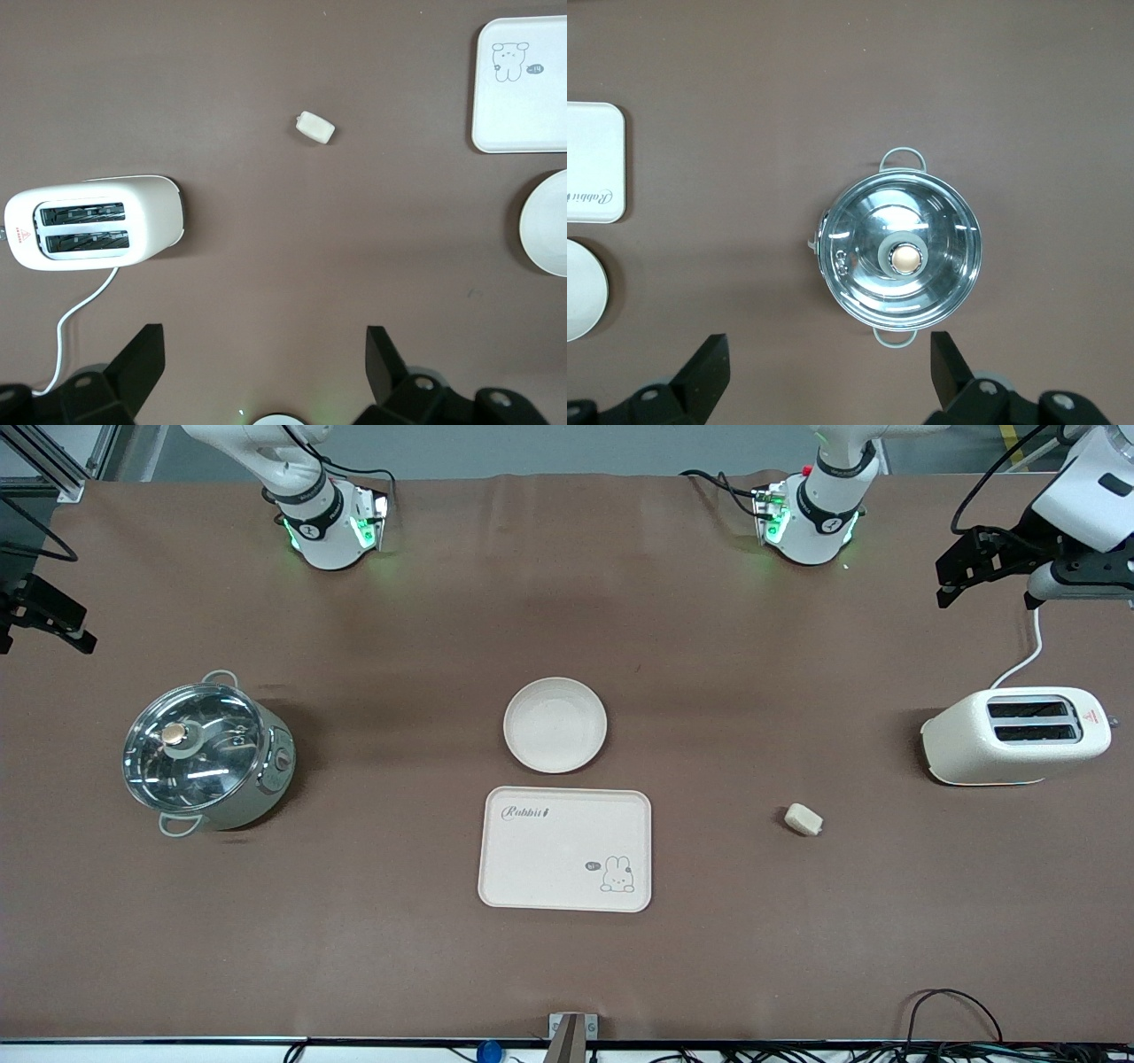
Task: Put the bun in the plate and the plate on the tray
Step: 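Reach the right gripper to the plate rim while the left gripper reaches the bun, then grasp the plate rim with the right gripper while the left gripper grasps the bun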
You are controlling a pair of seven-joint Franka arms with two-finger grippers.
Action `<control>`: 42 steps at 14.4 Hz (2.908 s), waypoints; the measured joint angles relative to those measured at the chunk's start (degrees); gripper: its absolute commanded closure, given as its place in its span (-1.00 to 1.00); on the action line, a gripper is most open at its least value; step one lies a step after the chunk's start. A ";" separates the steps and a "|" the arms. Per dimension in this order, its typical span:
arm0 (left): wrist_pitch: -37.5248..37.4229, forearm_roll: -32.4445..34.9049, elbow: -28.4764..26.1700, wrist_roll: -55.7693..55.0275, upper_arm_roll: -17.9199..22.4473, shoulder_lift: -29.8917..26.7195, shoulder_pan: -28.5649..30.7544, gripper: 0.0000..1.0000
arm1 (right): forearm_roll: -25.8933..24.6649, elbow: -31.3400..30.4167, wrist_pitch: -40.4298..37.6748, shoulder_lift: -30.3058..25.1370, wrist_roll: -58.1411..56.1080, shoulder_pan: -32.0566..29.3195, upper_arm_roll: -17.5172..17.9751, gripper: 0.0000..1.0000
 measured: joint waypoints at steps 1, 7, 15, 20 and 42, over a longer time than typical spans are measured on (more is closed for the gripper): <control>0.00 0.00 0.00 0.00 0.00 0.01 0.00 -1.00 | 0.00 0.00 -0.12 0.05 0.00 0.01 0.00 -1.00; 0.05 0.00 1.40 -0.12 0.06 4.56 0.37 -1.00 | 1.18 -0.03 -0.55 0.30 0.00 0.72 0.12 -1.00; 21.22 0.00 -6.13 -19.90 0.18 19.57 0.57 -1.00 | 11.06 -1.83 7.39 11.86 6.58 11.77 0.61 -1.00; 36.35 0.00 -9.61 -40.62 0.02 31.42 -0.06 -1.00 | 13.16 -10.62 24.29 18.85 20.25 22.21 0.74 -1.00; 47.12 -0.01 -6.19 -61.71 -6.99 43.68 -4.37 0.48 | 19.07 -30.68 62.38 27.79 35.87 43.76 0.72 -1.00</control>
